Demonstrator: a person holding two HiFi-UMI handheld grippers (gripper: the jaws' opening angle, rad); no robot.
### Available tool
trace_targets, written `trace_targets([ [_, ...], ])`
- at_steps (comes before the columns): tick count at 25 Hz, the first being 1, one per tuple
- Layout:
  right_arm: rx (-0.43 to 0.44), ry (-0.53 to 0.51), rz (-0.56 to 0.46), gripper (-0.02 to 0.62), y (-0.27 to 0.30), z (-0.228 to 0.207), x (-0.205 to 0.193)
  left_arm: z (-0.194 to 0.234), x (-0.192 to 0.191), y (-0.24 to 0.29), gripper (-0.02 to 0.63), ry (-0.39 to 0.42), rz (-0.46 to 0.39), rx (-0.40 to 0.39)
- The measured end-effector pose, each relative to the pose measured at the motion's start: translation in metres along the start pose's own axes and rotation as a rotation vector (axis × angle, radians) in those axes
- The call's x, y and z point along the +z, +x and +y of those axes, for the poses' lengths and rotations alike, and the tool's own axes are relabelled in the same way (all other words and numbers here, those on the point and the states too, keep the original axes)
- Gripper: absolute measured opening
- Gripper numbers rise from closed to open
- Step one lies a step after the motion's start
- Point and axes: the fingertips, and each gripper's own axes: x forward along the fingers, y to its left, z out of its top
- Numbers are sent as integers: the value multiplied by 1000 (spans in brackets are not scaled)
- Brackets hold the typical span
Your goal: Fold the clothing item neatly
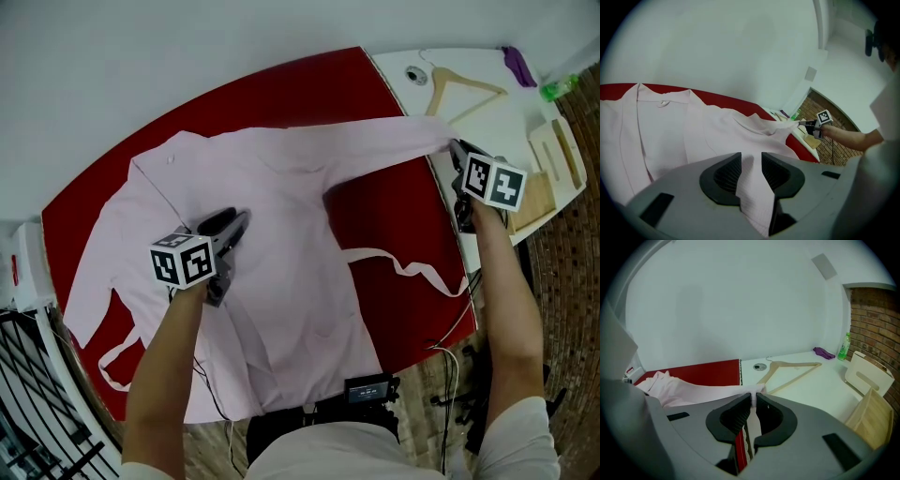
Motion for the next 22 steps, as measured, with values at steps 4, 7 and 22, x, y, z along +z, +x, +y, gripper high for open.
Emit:
trace_targets([
  [4,-11,66,16,46,-10,-12,-29,6,2,1,114,-14,4,5],
  [7,0,118,48,46,-8,-13,-59,8,-1,2,114,-21,15,0],
  [22,67,141,93,179,26,-28,-51,4,2,6,115,13,42,-12],
])
